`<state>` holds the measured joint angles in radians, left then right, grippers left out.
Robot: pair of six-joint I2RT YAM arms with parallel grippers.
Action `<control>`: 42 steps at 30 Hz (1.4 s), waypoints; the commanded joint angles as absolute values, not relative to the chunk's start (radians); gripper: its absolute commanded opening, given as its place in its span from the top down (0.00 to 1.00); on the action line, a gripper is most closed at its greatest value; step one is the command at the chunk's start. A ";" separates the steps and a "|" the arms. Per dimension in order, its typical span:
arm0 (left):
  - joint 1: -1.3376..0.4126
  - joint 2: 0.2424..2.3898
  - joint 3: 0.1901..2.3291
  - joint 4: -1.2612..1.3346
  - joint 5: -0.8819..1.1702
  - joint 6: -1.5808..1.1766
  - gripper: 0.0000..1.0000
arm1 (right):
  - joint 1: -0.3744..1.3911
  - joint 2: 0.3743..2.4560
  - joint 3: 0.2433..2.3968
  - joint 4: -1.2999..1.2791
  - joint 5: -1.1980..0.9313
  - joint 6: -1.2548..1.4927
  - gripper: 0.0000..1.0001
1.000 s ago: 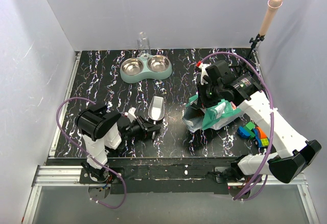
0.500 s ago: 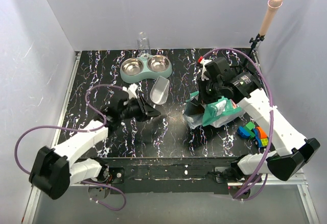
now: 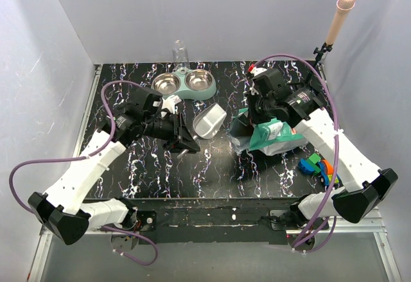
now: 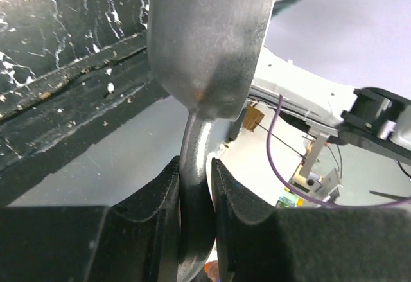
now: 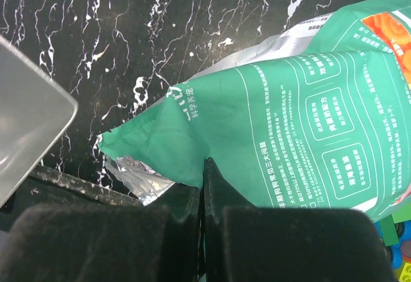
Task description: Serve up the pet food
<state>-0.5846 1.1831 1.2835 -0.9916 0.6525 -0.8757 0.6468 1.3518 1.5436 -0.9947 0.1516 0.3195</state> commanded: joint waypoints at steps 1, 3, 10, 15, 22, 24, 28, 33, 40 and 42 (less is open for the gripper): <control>-0.600 1.161 1.333 -1.082 0.779 -0.929 1.00 | 0.663 1.347 1.592 -0.836 0.256 0.345 0.99; -0.618 1.163 1.304 -1.080 0.792 -0.959 1.00 | 0.673 1.345 1.579 -0.813 0.265 0.350 0.99; -0.733 1.241 1.304 -1.040 0.706 -0.995 1.00 | 0.689 1.353 1.582 -0.787 0.223 0.379 0.99; -0.752 1.301 1.324 -0.997 0.655 -1.035 1.00 | 0.709 1.347 1.588 -0.799 0.207 0.370 0.99; -0.753 1.446 1.400 -0.926 0.686 -1.045 1.00 | 0.739 1.278 1.505 -0.723 0.097 0.327 0.99; -0.753 1.511 1.468 -0.962 0.693 -1.011 1.00 | 0.761 1.255 1.488 -0.701 0.095 0.301 0.99; -0.755 1.571 1.503 -0.966 0.718 -0.997 1.00 | 0.775 1.227 1.471 -0.672 0.078 0.272 0.99; -0.753 1.594 1.366 -0.722 0.773 -1.126 1.00 | 0.775 1.227 1.457 -0.655 0.052 0.288 0.99; -0.765 1.723 1.384 -0.649 0.658 -1.203 1.00 | 0.776 1.256 1.511 -0.707 0.055 0.350 0.99; -0.773 1.781 1.390 -0.611 0.635 -1.219 1.00 | 0.779 1.264 1.528 -0.715 0.032 0.377 0.99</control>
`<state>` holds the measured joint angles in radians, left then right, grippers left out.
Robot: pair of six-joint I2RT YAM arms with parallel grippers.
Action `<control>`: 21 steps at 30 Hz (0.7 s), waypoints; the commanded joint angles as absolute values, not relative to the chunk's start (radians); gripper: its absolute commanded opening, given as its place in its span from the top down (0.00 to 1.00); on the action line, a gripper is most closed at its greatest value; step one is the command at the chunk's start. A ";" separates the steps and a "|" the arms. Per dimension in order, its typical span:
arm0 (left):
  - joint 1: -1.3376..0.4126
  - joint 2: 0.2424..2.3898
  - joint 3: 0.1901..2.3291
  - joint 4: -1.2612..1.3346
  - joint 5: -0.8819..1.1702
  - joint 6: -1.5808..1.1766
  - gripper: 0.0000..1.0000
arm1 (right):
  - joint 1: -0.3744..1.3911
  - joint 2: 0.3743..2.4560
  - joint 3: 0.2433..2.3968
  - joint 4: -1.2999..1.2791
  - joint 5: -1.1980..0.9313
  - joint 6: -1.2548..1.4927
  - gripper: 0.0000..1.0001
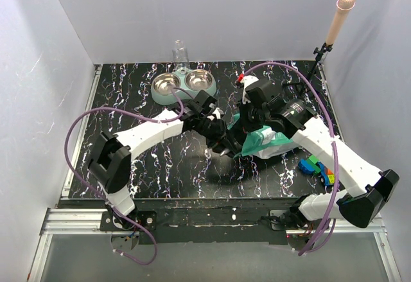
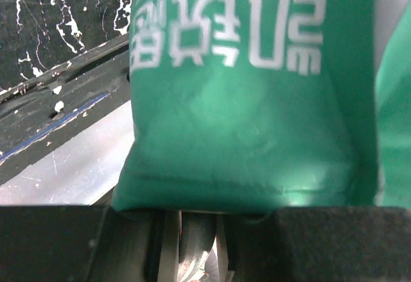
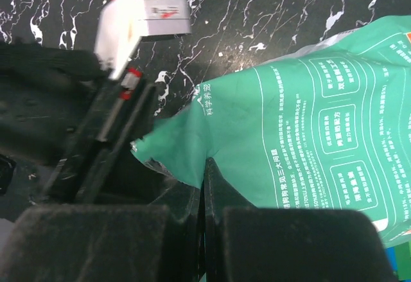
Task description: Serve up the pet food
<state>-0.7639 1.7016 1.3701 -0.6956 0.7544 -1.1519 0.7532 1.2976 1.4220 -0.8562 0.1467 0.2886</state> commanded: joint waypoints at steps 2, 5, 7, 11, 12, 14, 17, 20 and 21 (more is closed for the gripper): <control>-0.778 1.859 1.401 -0.582 0.621 -1.216 1.00 | 0.781 1.269 1.542 -0.716 0.034 0.412 0.99; -0.782 1.960 1.381 -0.468 0.585 -1.218 1.00 | 0.781 1.264 1.555 -0.727 0.041 0.451 0.99; -0.788 2.018 1.332 -0.300 0.591 -1.216 1.00 | 0.781 1.262 1.555 -0.750 0.040 0.475 0.99; -0.804 2.095 1.275 -0.013 0.618 -1.192 1.00 | 0.781 1.253 1.560 -0.781 0.011 0.494 0.99; -0.805 2.112 1.269 0.044 0.627 -1.207 1.00 | 0.781 1.252 1.565 -0.787 0.008 0.495 0.99; -0.808 2.132 1.247 0.202 0.630 -1.230 1.00 | 0.781 1.255 1.580 -0.804 0.008 0.492 0.99; -0.808 2.138 1.201 0.380 0.597 -1.207 1.00 | 0.779 1.250 1.583 -0.811 0.008 0.486 0.99; -0.807 2.125 1.151 0.523 0.633 -1.164 1.00 | 0.772 1.233 1.574 -0.816 0.012 0.486 0.99; -0.808 2.103 1.117 0.572 0.640 -1.155 1.00 | 0.764 1.229 1.572 -0.821 0.017 0.483 0.99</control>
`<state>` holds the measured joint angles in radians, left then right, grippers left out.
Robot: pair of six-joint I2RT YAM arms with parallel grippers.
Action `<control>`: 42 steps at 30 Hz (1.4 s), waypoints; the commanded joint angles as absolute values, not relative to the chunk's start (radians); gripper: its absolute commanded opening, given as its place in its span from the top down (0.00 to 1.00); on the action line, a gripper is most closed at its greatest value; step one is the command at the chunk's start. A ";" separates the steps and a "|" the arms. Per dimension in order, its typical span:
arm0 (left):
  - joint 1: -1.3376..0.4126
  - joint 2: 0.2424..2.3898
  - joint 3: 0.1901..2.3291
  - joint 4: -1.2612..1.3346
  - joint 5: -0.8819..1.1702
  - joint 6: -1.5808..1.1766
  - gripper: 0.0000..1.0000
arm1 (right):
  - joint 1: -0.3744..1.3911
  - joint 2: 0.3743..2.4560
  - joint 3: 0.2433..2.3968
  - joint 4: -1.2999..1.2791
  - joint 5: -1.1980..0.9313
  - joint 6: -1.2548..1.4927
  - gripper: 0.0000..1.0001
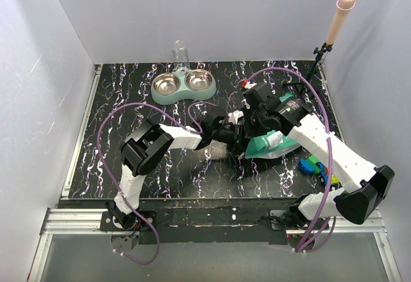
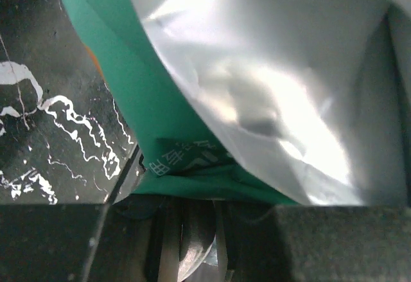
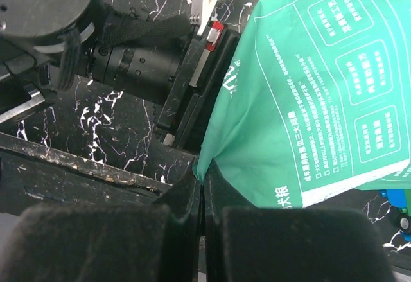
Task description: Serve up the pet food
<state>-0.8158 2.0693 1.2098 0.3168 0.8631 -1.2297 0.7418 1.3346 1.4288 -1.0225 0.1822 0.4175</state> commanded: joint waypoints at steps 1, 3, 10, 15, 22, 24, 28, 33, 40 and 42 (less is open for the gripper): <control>-0.807 2.074 1.076 0.619 0.643 -1.149 1.00 | 0.758 1.224 1.568 -0.825 0.023 0.483 0.99; -0.807 2.021 1.005 0.678 0.658 -1.140 1.00 | 0.738 1.212 1.549 -0.831 0.038 0.480 0.99; -0.805 1.812 0.824 0.625 0.730 -1.155 1.00 | 0.666 1.192 1.528 -0.853 0.081 0.433 0.99; -0.805 1.681 0.798 0.440 0.752 -1.117 1.00 | 0.598 1.174 1.511 -0.865 0.100 0.400 0.99; -0.807 1.611 0.915 0.096 0.687 -1.063 1.00 | 0.584 1.163 1.497 -0.885 0.115 0.360 0.99; -0.807 1.650 1.001 0.057 0.698 -1.068 1.00 | 0.584 1.163 1.476 -0.877 0.107 0.365 0.99; -0.799 1.680 1.124 0.014 0.722 -1.112 1.00 | 0.584 1.164 1.454 -0.870 0.118 0.365 0.99; -0.785 1.618 1.100 -0.047 0.773 -1.124 1.00 | 0.581 1.167 1.460 -0.871 0.158 0.341 0.99; -0.792 1.480 1.101 -0.241 0.675 -0.977 1.00 | 0.552 1.210 1.479 -0.904 0.196 0.373 0.99; -0.793 1.492 1.083 -0.226 0.663 -0.951 1.00 | 0.529 1.218 1.476 -0.897 0.172 0.397 0.99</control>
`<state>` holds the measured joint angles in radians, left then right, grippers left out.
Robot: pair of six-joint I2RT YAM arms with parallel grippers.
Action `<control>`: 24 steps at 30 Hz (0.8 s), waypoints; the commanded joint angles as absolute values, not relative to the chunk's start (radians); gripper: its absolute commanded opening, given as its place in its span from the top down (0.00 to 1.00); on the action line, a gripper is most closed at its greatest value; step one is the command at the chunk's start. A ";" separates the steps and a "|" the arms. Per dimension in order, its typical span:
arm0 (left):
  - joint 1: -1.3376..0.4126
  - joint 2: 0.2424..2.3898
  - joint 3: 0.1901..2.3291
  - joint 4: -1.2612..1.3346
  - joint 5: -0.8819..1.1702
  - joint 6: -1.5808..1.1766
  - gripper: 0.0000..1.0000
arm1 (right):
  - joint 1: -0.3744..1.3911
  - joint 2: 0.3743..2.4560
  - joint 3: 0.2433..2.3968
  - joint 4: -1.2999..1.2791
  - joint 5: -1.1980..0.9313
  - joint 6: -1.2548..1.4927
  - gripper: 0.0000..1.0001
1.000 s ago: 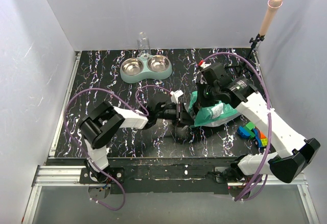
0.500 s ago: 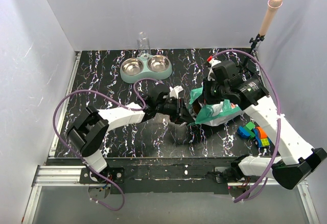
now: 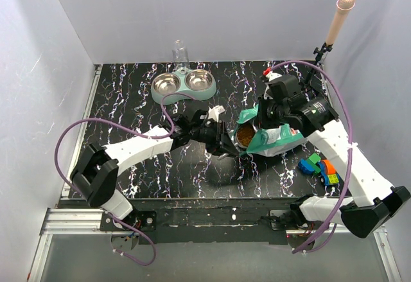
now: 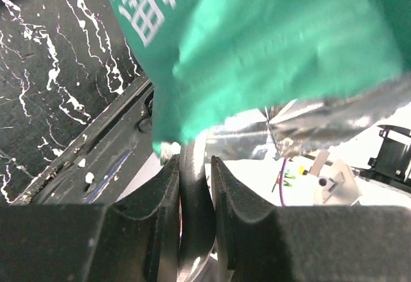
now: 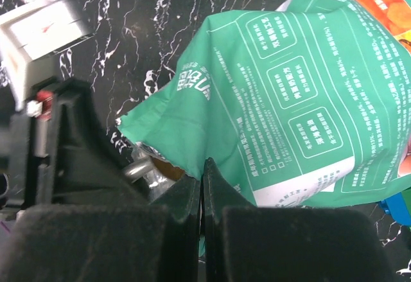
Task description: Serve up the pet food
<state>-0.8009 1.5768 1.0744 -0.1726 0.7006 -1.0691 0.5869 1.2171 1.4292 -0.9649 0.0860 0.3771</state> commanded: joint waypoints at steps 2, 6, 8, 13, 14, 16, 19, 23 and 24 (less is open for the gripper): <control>-0.799 1.505 1.075 -0.218 0.670 -0.939 1.00 | 0.517 1.233 1.486 -0.896 0.140 0.406 0.99; -0.808 1.464 1.045 -0.198 0.683 -0.937 1.00 | 0.491 1.265 1.516 -0.902 0.107 0.423 0.99; -0.807 1.419 1.013 -0.181 0.681 -0.952 1.00 | 0.476 1.270 1.516 -0.896 0.103 0.419 0.99; -0.749 1.362 0.896 -0.043 0.765 -1.069 1.00 | 0.445 1.229 1.470 -0.864 0.060 0.382 0.99; -0.730 1.355 0.849 0.077 0.802 -1.118 1.00 | 0.440 1.201 1.432 -0.835 0.029 0.376 0.99; -0.710 1.354 0.786 0.243 0.856 -1.230 1.00 | 0.439 1.180 1.393 -0.818 -0.021 0.377 0.99; -0.710 1.379 0.795 0.275 0.897 -1.240 1.00 | 0.439 1.151 1.339 -0.795 -0.052 0.396 0.99; -0.699 1.385 0.778 0.418 0.917 -1.328 1.00 | 0.439 1.115 1.298 -0.752 -0.106 0.377 0.99; -0.696 1.393 0.775 0.455 0.925 -1.351 1.00 | 0.439 1.109 1.295 -0.749 -0.115 0.368 0.99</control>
<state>-0.7162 1.4151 0.7689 0.1936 0.8570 -1.2545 0.4564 1.1679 1.3048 -0.8474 -0.0910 0.4107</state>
